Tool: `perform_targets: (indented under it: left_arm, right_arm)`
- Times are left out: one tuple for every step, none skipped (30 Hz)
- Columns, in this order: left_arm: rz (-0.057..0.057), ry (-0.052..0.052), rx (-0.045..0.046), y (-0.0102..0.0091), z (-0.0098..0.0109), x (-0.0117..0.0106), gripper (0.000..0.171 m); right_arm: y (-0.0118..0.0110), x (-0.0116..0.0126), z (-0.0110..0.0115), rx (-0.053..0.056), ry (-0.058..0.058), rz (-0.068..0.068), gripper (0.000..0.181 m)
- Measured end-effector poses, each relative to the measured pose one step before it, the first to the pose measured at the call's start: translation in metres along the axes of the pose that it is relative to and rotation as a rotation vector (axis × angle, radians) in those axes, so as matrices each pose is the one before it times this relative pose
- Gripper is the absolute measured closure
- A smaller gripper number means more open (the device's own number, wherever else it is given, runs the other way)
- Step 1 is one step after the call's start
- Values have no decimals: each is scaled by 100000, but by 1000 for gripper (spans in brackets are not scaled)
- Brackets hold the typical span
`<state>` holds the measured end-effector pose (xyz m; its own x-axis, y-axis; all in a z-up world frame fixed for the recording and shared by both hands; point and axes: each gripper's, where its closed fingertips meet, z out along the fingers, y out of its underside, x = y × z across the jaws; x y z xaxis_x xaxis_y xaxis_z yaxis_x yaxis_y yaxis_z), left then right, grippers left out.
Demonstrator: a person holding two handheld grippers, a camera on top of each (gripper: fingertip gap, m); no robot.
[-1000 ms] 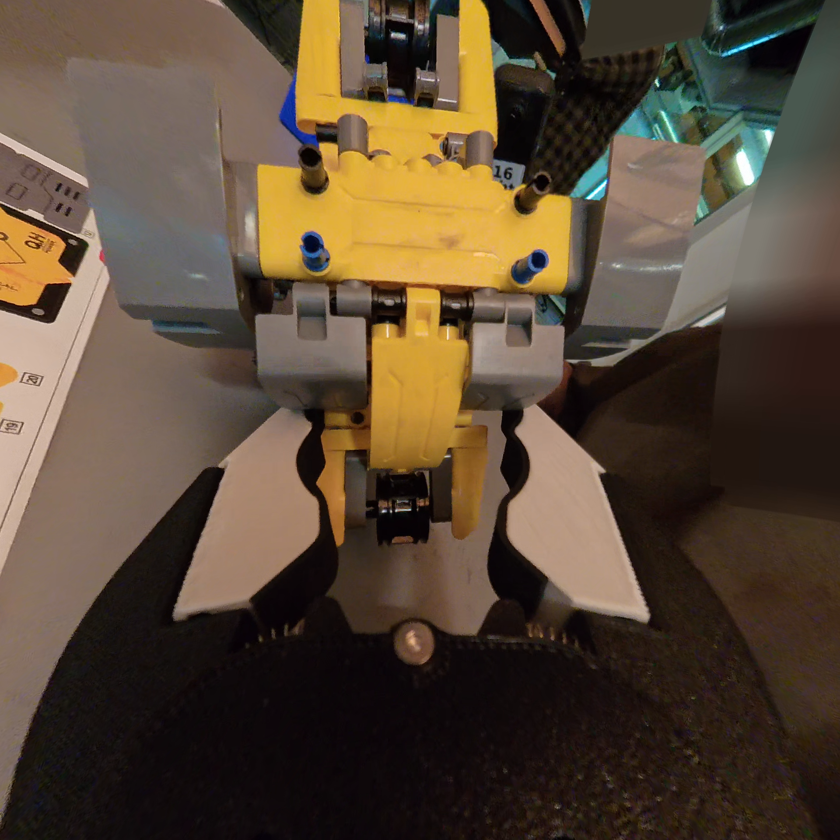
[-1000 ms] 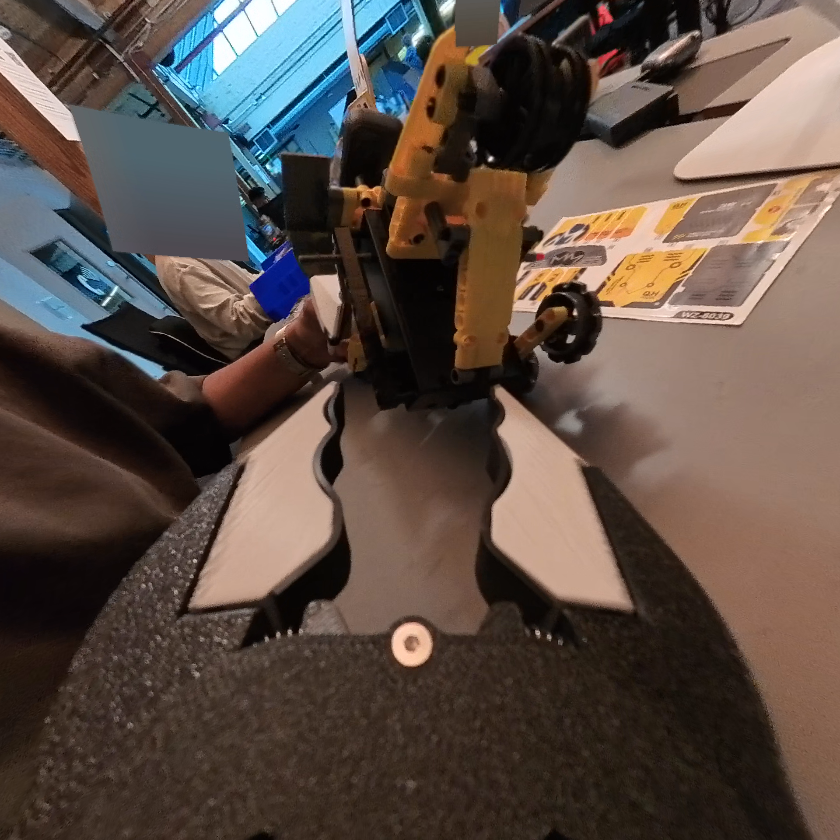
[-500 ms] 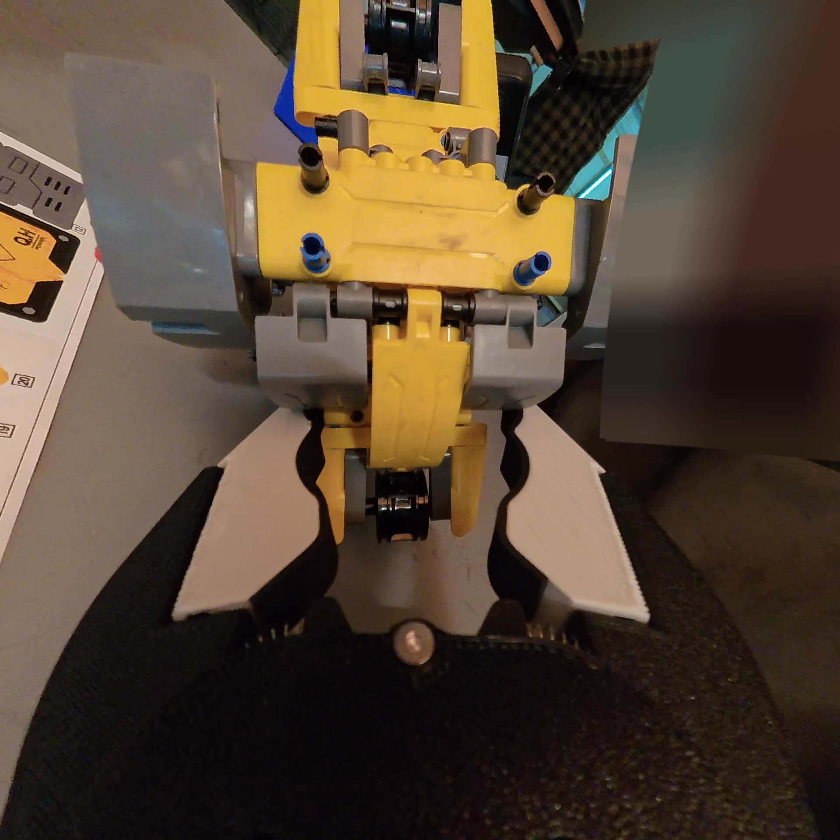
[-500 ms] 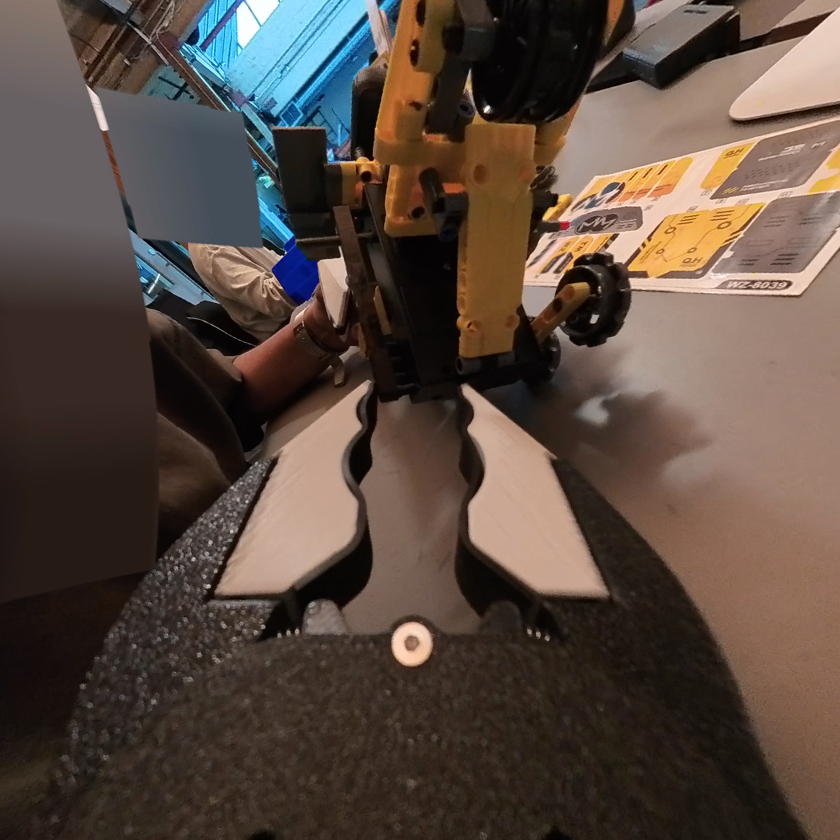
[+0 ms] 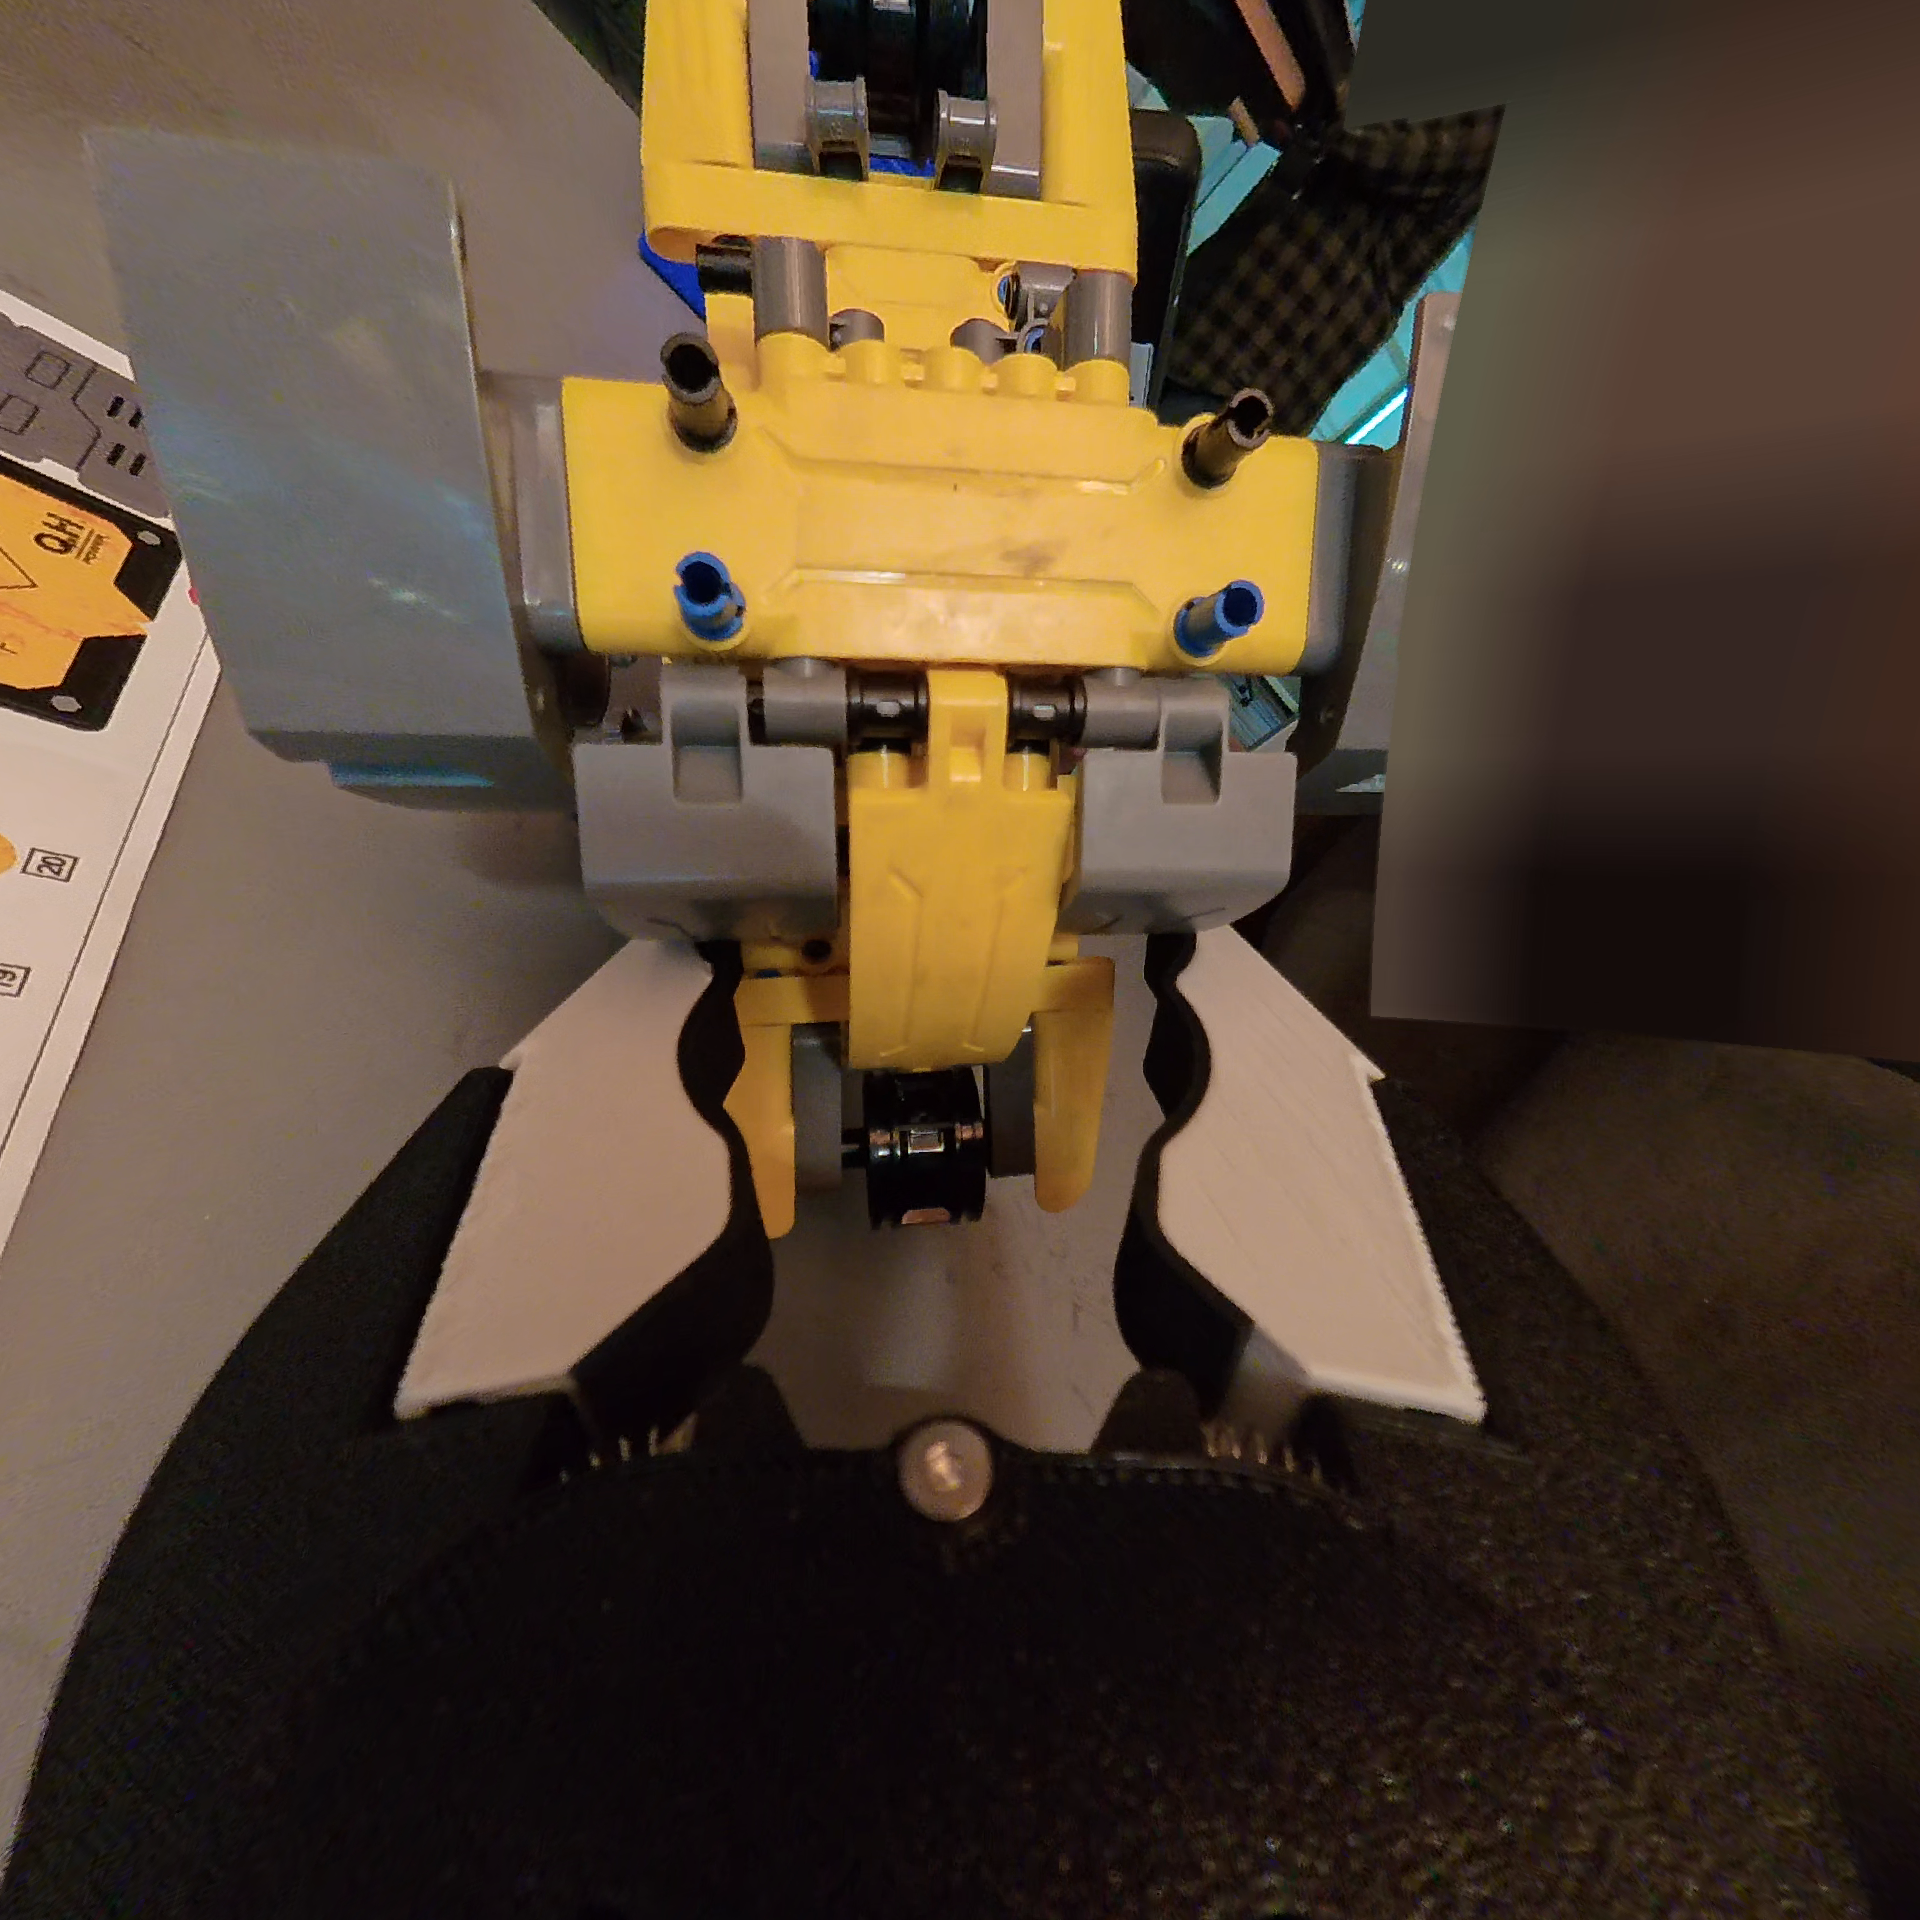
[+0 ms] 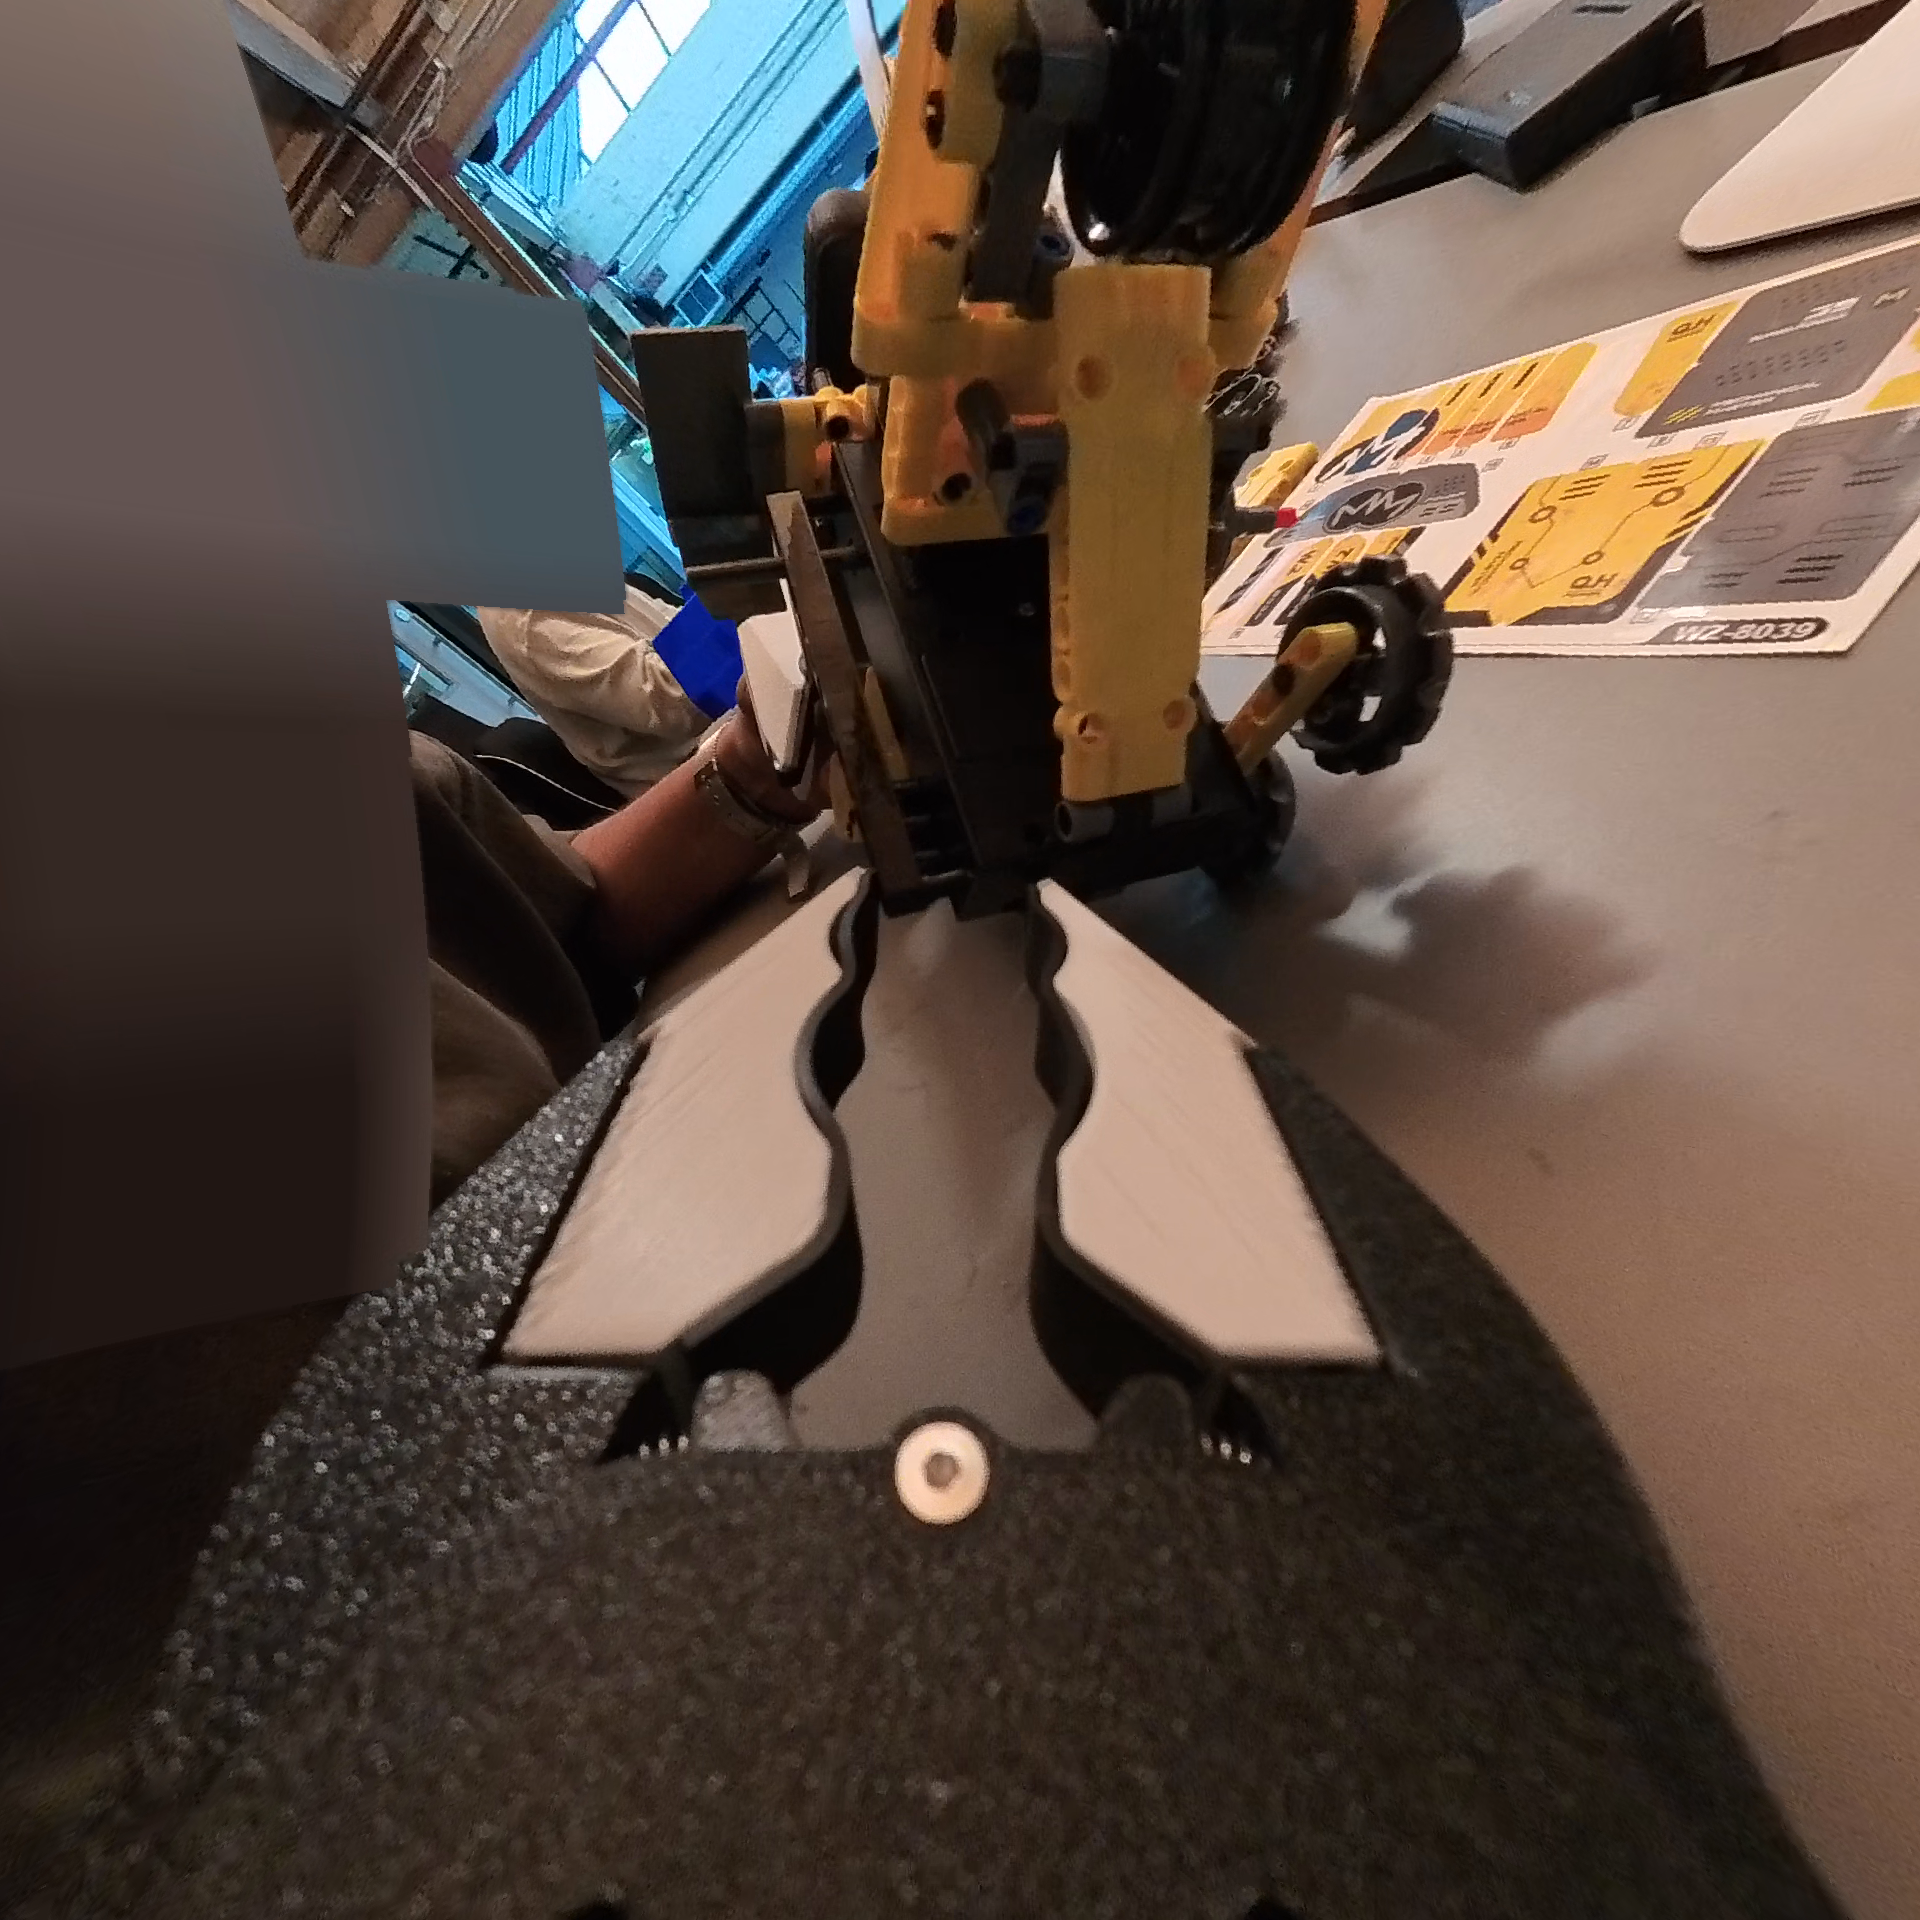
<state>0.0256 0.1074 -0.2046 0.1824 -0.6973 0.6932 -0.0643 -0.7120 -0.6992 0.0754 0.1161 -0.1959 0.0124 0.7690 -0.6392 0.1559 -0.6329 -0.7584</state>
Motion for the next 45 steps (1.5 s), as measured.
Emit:
perform_targets:
  left_arm:
    - [-103,153,3,-7,-6,6,95]
    - [-194,262,-37,5,-5,7,95]
    - [-310,409,-22,-3,-13,27,95]
    - [-302,399,91,-19,-13,9,95]
    - [-195,511,234,-37,-37,40,95]
    - [-221,613,192,-31,-40,57,95]
    - [-84,375,98,-12,-21,40,95]
    - [19,134,-117,15,11,20,95]
    - [176,-105,-237,31,18,7,95]
    - [248,-98,-155,20,22,17,95]
    - [165,-35,-106,22,0,6,95]
    - [87,47,-147,20,7,18,95]
    - [-37,288,-184,25,-1,30,95]
    - [-110,387,-218,23,-13,41,95]
    - [-104,446,-310,43,-18,42,95]
    - [-76,523,-234,33,-22,49,95]
    - [1,403,-248,42,-26,48,95]
    - [121,158,-339,54,-16,36,95]
    - [270,-42,-154,22,-7,19,95]
    - [309,-68,-357,47,9,16,95]
    - [395,-70,-342,38,8,17,95]
    - [509,-124,-416,48,-1,29,95]
    - [494,-35,-422,49,0,29,95]
    - [332,264,-289,45,3,67,95]
    - [269,171,-250,39,8,44,95]
    - [105,-71,-39,3,15,-1,95]
    - [53,-105,15,-2,-1,-4,95]
    - [1,8,27,-4,2,1,95]
    - [19,2,-13,1,9,0,95]
    - [36,-21,-6,0,9,-4,95]
    - [77,51,-178,21,27,7,95]
    - [171,59,-214,17,33,10,95]
    - [182,109,-260,16,39,10,95]
    - [127,146,-326,24,44,20,95]
    - [48,255,-373,37,45,20,95]
    - [128,38,-300,42,38,11,95]
    - [172,-94,-129,21,17,14,95]
    - [193,-95,-61,6,12,4,95]
    - [201,-127,-49,19,3,12,95]
    - [265,-175,-10,-1,4,0,95]
    - [214,-135,-13,14,5,10,95]
    - [179,-114,-96,10,9,2,95]
    - [156,-123,-68,6,11,3,95]
    - [120,-77,-37,10,5,3,95]
    - [112,-74,-35,10,5,5,95]
  right_arm:
    - [-7,-9,-3,-23,-226,292,154]
    - [8,-22,-10,-17,-288,340,153]
    - [-6,-20,-18,36,-251,303,153]
    - [-38,83,-29,298,452,228,151]
    - [-84,201,-79,609,1247,373,145]
    - [-98,91,-96,637,295,484,141]
    - [-144,82,-122,974,56,673,135]
    - [-136,227,-82,1052,875,1127,126]
    - [-47,257,-32,423,969,1239,118]
    - [33,106,39,-244,238,729,114]
    - [112,95,105,-823,486,284,111]
    - [186,112,158,-1532,886,-161,106]
    - [231,6,212,-2057,426,-783,102]
    - [213,-32,220,-2232,98,-1313,99]
    - [127,36,179,-2085,281,-1699,94]
    - [-3,-27,113,-1425,-210,-2097,92]
    - [-160,-27,27,-215,-343,-2051,90]
    - [-258,-93,-23,718,-796,-1797,90]
    - [-199,-236,-20,611,-1619,-1761,89]
    - [-93,-185,-1,-189,-1451,-1649,87]
    - [22,-76,6,-1098,-764,-1902,86]
    - [108,29,13,-2106,-187,-2300,85]
    - [210,115,21,-3010,395,-2887,85]
    - [201,219,34,-3017,983,-3052,85]
    - [125,219,72,-2353,851,-2429,85]
    - [33,45,122,-1473,-358,-1632,85]
    - [16,-36,154,-875,-909,-756,86]
    - [62,-51,174,-915,-934,-37,86]
    - [126,-101,141,-962,-930,56,87]
    - [115,-110,87,-717,-554,-246,88]
    - [10,-11,23,-150,295,-499,88]
    - [-9,-18,-11,86,130,-328,90]
    - [-10,-26,-4,97,-289,104,91]
    - [19,-4,7,-41,-490,500,92]
    - [18,-1,22,-148,-606,685,94]
    - [32,-24,23,-194,-690,599,96]
    - [27,-6,27,-243,-469,418,98]
    - [44,-57,38,-330,-545,122,100]
    - [54,-76,42,-367,-442,-147,101]
    - [29,-35,29,-250,13,-315,101]
    - [12,-13,10,-81,109,-342,102]
    - [-2,-18,-2,43,67,-258,102]
    - [-1,-11,-12,65,15,-159,103]
    - [8,-5,-2,-56,60,-121,103]
    - [15,-5,11,-74,136,-215,103]
